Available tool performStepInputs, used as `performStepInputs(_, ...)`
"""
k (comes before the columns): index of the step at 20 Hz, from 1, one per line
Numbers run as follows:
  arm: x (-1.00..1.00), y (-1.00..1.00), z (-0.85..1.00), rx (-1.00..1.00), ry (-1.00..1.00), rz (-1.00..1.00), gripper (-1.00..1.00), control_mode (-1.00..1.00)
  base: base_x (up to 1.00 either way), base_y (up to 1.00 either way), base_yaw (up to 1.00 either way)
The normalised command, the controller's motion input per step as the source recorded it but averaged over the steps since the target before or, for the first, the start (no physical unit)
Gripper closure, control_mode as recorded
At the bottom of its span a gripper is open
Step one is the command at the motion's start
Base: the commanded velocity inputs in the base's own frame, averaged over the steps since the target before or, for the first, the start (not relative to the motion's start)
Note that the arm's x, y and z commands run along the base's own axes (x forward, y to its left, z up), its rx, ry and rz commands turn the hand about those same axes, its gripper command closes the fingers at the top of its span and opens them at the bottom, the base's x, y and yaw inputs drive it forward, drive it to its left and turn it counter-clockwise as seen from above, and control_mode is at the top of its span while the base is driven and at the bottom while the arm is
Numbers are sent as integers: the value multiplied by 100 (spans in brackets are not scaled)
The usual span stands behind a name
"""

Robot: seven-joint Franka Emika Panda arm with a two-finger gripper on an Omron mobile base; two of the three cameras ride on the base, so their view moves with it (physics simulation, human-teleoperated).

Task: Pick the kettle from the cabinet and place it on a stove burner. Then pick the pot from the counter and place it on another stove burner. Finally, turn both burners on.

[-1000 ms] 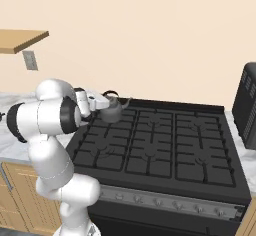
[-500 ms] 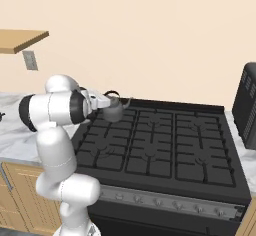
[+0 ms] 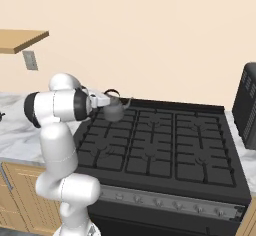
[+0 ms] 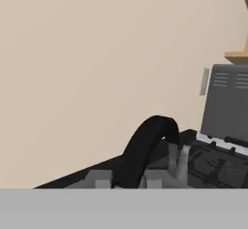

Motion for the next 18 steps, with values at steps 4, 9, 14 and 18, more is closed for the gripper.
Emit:
performStepInputs(4, 10, 0, -20, 3, -7, 0, -100, -100, 0, 0, 0)
performStepInputs(9, -2, -1, -11, 2, -9, 0, -100, -100, 0, 0, 0)
performStepInputs(14, -15, 2, 0, 0, -6, -5, -100, -100, 0, 0, 0)
performStepInputs(18, -10, 10, 0, 0, -2, -6, -100, -100, 0, 0, 0)
